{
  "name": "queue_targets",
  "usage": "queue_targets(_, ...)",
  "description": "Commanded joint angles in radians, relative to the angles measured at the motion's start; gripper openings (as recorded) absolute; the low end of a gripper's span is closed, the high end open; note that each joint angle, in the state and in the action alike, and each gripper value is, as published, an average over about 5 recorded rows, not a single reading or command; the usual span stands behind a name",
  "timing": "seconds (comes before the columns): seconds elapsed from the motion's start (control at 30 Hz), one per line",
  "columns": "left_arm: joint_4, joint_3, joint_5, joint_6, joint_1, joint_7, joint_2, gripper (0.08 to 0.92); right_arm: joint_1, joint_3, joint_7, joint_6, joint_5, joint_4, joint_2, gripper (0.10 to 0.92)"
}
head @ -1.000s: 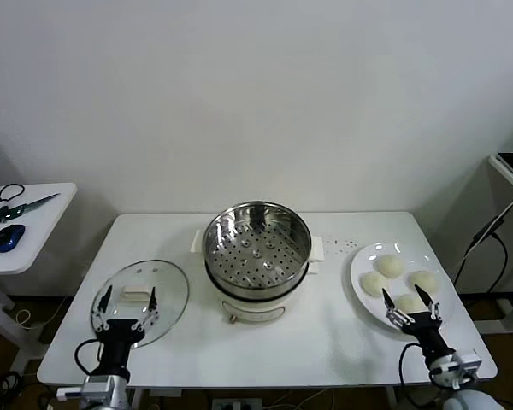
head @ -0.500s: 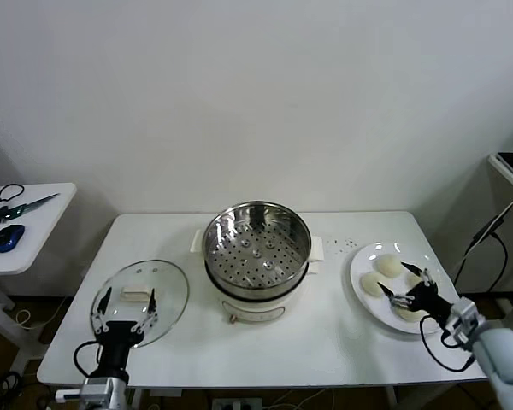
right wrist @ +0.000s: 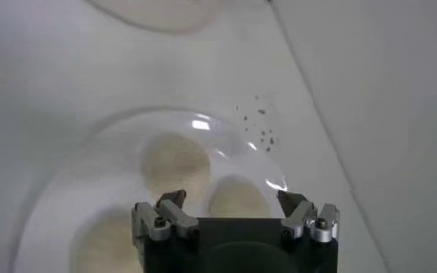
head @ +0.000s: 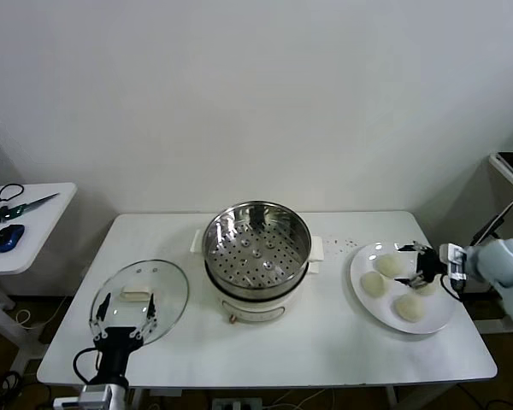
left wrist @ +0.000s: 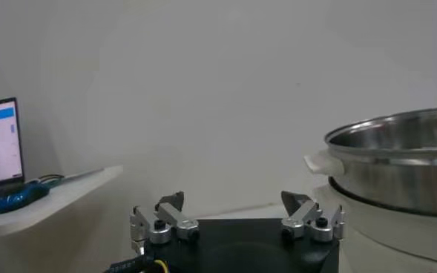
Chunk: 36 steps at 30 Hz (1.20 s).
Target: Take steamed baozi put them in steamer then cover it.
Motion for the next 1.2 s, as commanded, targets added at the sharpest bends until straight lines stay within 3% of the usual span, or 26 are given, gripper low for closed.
queue_targets(0.03,0.002,-0.002,-0.023,-0.004,0.004,-0.003,0.003,0.823,0.372,-0.388,-0.101,0.031,-0.082,-0.189,0.010,0.823)
queue_targets(0.6,0.020,-0.028,-0.036,0.027,-0.046,0.002,0.008,0.823,0.394,-0.454,-0.093,0.068,-0.153,-0.474,0.301,0.823)
queue_targets(1.07,0.034,-0.043,-0.036,0.038,-0.063,0.003,0.014,0.823,0.371,-0.449,-0.094,0.088,-0.185,-0.585,0.379,0.823)
queue_targets(1.2,0.034,-0.042,-0.034,0.040,-0.066,0.002,0.014,0.823,0.370,-0.441,-0.098,0.092,-0.195,-0.595,0.387,0.779)
